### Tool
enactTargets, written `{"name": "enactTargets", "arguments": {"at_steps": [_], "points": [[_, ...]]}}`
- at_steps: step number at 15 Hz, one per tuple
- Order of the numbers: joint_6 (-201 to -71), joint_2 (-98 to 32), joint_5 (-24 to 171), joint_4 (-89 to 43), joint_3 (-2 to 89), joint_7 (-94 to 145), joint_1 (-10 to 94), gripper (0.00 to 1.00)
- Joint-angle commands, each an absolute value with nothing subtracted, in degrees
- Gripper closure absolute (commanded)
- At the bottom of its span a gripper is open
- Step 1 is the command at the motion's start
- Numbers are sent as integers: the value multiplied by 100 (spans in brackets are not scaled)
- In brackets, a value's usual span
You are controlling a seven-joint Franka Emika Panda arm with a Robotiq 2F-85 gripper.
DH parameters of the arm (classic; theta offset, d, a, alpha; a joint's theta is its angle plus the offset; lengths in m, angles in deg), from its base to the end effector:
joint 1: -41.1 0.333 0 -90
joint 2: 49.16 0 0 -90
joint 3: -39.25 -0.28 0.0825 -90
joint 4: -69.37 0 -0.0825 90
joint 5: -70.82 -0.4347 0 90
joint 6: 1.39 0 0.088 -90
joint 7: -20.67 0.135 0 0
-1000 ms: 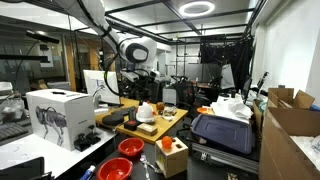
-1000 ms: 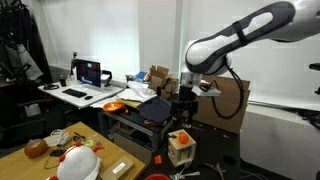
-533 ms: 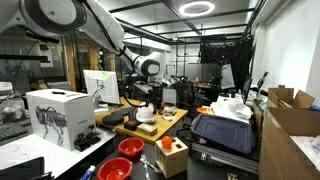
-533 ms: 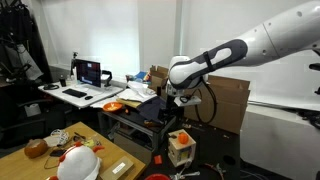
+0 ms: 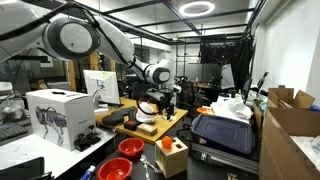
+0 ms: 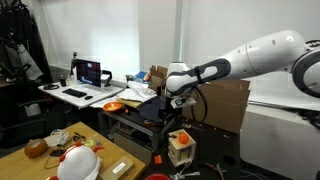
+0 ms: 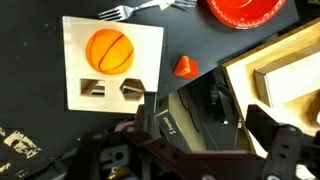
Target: Put the orange object on the table
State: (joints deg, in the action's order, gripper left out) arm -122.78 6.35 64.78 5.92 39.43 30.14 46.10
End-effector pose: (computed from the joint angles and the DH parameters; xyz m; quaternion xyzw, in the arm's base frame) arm 0.7881 0.0744 0.1544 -0.9966 0.0663 -0.0155 0.0466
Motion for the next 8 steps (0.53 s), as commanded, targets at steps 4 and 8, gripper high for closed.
{"name": "enactTargets", "arguments": {"at_steps": [4, 8], "points": [[-11732, 1111, 6728, 1606, 4129, 3141, 4410, 0], [-11465, 1389, 6836, 1823, 4162, 3161, 4383, 0]]}}
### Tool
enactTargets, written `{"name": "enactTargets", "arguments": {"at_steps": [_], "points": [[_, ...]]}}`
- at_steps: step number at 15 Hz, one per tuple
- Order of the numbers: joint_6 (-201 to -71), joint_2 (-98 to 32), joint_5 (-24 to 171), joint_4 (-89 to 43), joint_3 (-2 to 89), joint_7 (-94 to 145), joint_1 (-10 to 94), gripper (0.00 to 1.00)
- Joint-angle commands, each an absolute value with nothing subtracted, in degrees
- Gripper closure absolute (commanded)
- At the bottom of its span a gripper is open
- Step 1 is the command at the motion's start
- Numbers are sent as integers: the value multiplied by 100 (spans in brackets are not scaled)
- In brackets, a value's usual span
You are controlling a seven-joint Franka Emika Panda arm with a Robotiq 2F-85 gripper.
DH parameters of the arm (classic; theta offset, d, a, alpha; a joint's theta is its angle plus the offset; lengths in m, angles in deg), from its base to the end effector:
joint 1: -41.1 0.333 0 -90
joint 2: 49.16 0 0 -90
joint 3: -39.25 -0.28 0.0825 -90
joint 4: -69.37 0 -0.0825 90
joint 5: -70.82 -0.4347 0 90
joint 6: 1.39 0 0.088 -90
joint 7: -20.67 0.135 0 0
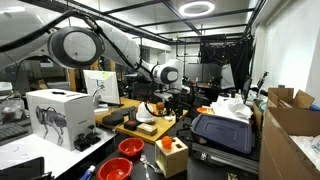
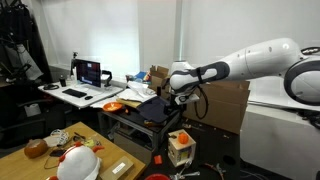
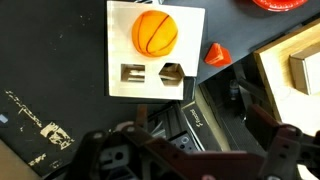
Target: Put the orange object on the table
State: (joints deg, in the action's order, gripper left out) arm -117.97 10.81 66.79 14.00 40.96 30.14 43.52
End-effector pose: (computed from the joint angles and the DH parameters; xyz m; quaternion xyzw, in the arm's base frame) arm 0.8026 0.0231 0.1574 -0.9962 0.0841 -0.0093 0.0197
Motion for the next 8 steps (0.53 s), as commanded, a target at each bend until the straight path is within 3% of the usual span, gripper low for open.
{"name": "enactTargets", "arguments": {"at_steps": [1, 8], "points": [[-11427, 1450, 6876, 1859, 4177, 3168, 4383, 0], [-11115, 1823, 7081, 2130, 4368, 3166, 4287, 0]]}}
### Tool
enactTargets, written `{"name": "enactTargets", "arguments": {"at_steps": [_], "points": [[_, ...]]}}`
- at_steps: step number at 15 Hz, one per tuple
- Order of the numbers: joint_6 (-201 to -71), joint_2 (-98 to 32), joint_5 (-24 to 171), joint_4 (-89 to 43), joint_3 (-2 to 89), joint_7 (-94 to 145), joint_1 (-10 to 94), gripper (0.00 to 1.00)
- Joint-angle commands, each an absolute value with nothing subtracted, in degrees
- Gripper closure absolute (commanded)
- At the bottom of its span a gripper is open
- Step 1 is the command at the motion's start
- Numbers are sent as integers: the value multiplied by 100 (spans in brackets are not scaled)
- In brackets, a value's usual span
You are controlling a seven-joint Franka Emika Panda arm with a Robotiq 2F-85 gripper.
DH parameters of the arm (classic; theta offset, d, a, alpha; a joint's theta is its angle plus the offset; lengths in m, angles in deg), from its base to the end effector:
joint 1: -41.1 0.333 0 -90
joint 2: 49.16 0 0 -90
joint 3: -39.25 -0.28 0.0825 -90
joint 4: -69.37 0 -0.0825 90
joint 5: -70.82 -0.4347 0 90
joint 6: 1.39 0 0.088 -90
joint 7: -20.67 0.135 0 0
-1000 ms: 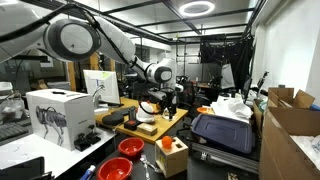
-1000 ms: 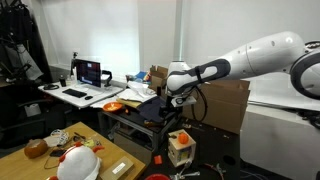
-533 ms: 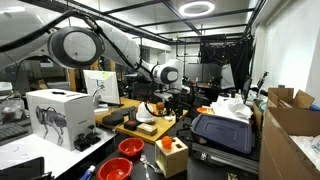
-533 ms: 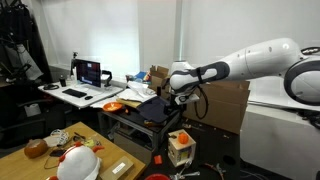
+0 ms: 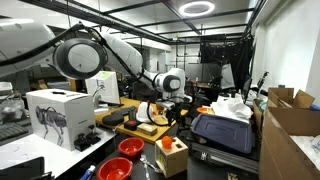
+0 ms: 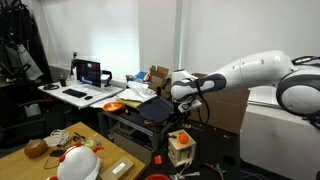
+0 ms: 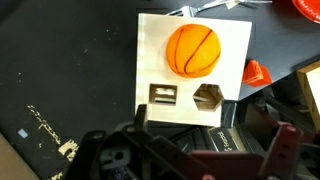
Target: Put the orange object on the table
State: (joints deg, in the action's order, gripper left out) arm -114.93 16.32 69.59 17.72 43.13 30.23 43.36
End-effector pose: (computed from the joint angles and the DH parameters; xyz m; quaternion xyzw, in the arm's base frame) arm 0.7931 -0.0029 0.1101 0.9958 -0.0832 -0.0287 0.0237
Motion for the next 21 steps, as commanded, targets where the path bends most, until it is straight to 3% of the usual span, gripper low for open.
{"name": "enactTargets", "arguments": {"at_steps": [1, 14, 21], "points": [[-11032, 1846, 7082, 2141, 4365, 3139, 4264, 0], [-9869, 1679, 6790, 1910, 4053, 2622, 4125, 0], [-10097, 1790, 6805, 1913, 3847, 2555, 4165, 0]]}}
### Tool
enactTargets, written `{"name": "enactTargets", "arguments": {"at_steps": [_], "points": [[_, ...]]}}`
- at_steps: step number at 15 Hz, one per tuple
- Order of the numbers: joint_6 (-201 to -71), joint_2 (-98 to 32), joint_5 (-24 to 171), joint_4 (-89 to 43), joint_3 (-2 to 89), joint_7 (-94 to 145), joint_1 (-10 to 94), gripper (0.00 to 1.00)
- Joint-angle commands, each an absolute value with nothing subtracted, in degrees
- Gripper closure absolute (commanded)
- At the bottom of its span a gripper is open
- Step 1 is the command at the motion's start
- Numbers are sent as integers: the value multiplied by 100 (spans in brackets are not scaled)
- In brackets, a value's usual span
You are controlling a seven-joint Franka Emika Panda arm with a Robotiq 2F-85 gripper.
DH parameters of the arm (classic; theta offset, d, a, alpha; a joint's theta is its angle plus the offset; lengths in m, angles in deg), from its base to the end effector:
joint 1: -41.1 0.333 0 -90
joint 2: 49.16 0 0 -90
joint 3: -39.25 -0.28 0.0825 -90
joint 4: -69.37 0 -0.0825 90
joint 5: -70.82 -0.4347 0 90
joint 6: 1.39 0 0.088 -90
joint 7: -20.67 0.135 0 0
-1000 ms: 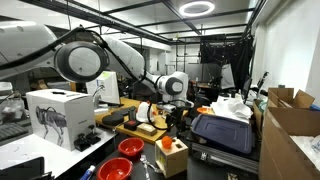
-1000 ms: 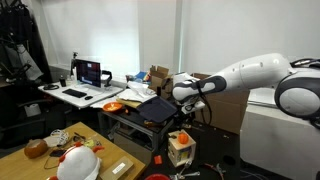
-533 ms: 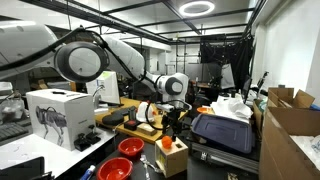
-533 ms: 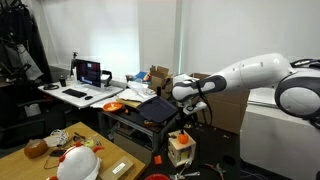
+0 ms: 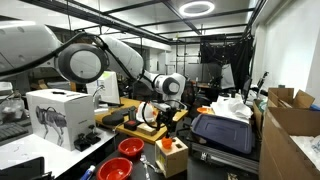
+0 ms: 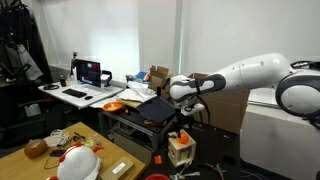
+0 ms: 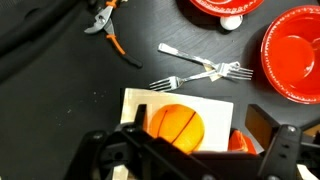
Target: Put the orange object on the table
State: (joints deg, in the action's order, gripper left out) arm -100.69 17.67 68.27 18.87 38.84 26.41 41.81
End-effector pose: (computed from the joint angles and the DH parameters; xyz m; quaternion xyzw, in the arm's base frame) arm 0.7557 0.0184 0.0856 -0.9862 0.0484 0.1578 0.0153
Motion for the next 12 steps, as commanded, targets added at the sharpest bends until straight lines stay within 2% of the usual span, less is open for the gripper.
{"name": "enactTargets", "arguments": {"at_steps": [1, 12], "points": [[-10122, 1827, 6824, 1924, 3853, 2581, 4172, 0], [-10671, 2009, 6789, 1894, 3764, 2669, 4260, 0]]}}
